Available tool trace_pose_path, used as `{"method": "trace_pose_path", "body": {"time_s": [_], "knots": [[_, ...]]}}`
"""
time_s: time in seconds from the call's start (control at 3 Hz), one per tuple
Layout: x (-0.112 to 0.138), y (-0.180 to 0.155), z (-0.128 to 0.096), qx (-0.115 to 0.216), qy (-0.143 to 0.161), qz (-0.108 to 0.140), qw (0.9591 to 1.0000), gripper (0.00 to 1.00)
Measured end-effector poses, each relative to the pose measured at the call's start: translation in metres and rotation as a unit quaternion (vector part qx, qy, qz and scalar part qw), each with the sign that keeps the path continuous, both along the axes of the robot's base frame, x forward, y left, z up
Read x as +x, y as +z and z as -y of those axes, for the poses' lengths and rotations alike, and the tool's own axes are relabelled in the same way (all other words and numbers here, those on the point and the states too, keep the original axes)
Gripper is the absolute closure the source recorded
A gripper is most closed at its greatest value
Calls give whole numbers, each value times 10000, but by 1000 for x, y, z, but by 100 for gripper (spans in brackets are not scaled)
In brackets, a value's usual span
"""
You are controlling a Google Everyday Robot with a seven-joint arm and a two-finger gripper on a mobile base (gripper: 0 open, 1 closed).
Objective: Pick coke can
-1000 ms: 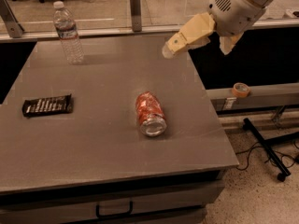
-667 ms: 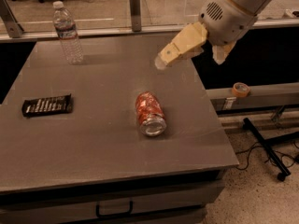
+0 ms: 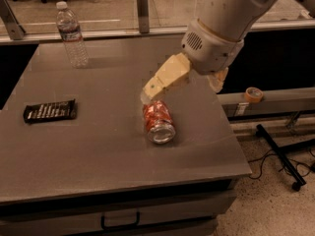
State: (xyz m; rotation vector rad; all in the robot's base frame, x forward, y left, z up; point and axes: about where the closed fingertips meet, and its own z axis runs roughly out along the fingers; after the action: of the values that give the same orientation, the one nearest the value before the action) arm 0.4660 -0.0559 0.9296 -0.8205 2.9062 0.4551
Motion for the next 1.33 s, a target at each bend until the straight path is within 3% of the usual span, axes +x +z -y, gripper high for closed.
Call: {"method": "trace_pose_path", "body": {"time_s": [0.67, 1.33], "knots": [[8, -25, -32, -6, -899, -218, 9957, 0], [10, -49, -50, -239, -985, 101, 9948, 0]]}}
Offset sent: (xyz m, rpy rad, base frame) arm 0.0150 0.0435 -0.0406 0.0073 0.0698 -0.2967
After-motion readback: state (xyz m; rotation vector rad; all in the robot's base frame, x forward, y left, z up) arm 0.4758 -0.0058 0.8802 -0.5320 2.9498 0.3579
